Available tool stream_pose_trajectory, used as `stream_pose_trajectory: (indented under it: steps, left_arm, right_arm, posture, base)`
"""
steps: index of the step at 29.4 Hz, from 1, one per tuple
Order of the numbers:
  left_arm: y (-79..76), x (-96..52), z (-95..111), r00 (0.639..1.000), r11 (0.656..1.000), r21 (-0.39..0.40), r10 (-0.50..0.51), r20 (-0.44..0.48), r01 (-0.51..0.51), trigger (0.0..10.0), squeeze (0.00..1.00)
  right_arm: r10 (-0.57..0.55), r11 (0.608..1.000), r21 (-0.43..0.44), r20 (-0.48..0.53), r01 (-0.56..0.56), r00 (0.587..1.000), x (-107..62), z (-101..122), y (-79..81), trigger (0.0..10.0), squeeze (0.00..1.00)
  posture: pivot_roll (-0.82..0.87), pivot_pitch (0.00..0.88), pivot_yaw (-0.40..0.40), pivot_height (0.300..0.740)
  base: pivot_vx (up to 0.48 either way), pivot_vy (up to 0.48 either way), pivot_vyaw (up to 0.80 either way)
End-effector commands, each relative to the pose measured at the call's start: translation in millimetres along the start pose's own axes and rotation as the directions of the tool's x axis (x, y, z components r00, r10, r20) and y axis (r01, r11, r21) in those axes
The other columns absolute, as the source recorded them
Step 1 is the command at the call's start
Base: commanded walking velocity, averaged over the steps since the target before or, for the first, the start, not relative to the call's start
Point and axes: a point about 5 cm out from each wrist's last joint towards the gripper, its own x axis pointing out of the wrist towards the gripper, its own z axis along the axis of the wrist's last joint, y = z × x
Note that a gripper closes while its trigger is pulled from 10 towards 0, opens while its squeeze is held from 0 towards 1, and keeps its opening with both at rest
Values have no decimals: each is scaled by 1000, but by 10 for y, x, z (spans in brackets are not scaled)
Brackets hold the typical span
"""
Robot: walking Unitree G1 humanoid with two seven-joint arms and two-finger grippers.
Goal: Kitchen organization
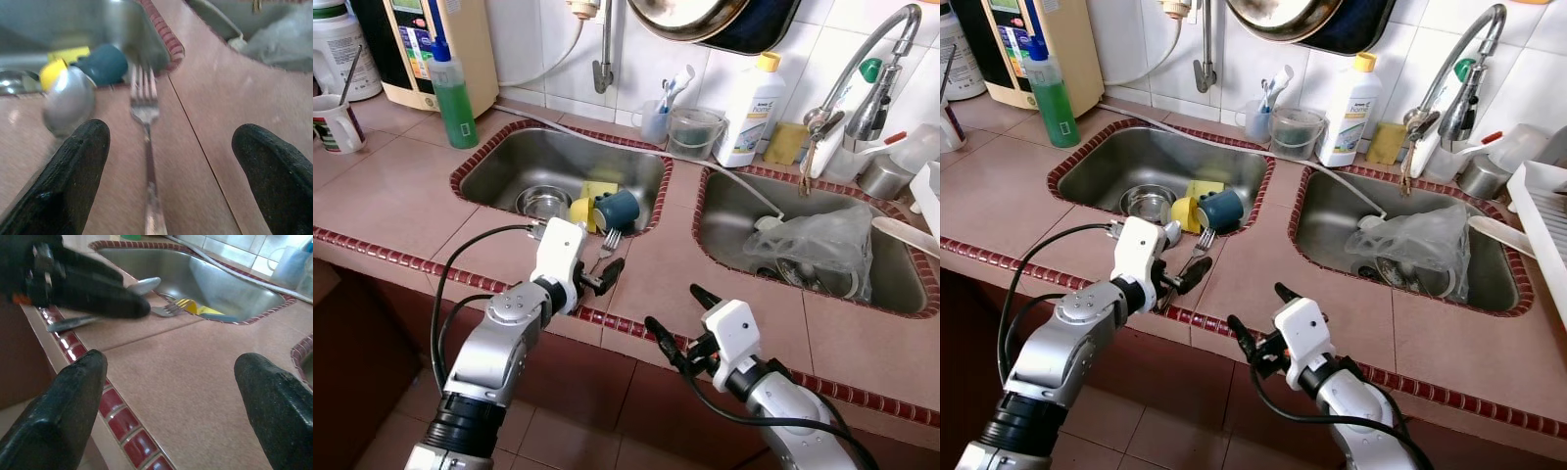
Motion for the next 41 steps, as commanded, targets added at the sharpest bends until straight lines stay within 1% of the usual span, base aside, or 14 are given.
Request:
stream_pose_trajectory:
  steps: [1, 7, 15, 21, 33, 34, 37, 39, 41]
  left_arm:
    - [-65, -6, 53, 999, 999, 18, -32, 11, 31, 10000, 0]
    - [-71, 4, 15, 999, 999, 14, -30, -17, 30, 10000, 0]
    - [-57, 24, -26, 999, 1000, -19, -2, -49, 1, 10000, 0]
    - [-67, 30, -21, 999, 1000, -18, -4, -48, 3, 10000, 0]
    - [0, 62, 28, 998, 999, -26, 32, -44, -34, 10000, 0]
    - [-7, 72, 12, 998, 999, -37, 31, -54, -33, 10000, 0]
    - [-25, 92, -45, 995, 999, -25, 38, -95, -40, 10000, 0]
    - [-31, 94, -62, 994, 999, -26, 37, -104, -40, 10000, 0]
    - [-26, 101, -96, 991, 998, -45, 47, -128, -53, 10000, 0]
  right_arm:
    - [-1, 1000, -13, -2, 1, 1000, -17, 25, 6, 10000, 0]
    - [12, 1000, 6, 8, -12, 1000, -60, 92, 11, 10000, 0]
    - [7, 1000, 1, -11, -7, 1000, -99, 75, 27, 10000, 0]
    - [0, 1000, 14, -6, 0, 1000, -91, 93, 66, 10000, 0]
    - [-10, 1000, 18, -3, 10, 1000, -76, 104, 74, 10000, 0]
    - [-8, 1000, 19, -3, 8, 1000, -75, 106, 77, 10000, 0]
    - [-3, 1000, 10, -7, 3, 1000, -86, 108, 62, 10000, 0]
    - [-6, 1000, 7, -8, 6, 1000, -94, 108, 47, 10000, 0]
    - [-15, 1000, 5, -10, 15, 1000, -106, 112, 21, 10000, 0]
  posture:
    - [-6, 49, -61, 731]
    - [-14, 63, -58, 731]
    - [-21, 78, -52, 731]
    - [-24, 80, -46, 731]
    - [-26, 81, -39, 731]
    - [-26, 81, -39, 731]
    - [-31, 84, -36, 731]
    - [-32, 83, -36, 731]
    - [-33, 85, -37, 731]
  base:
    - [0, 0, 0]
    - [0, 0, 0]
    - [0, 0, 0]
    - [0, 0, 0]
    - [0, 0, 0]
    - [0, 0, 0]
    - [0, 0, 0]
    - [0, 0, 0]
    - [0, 0, 0]
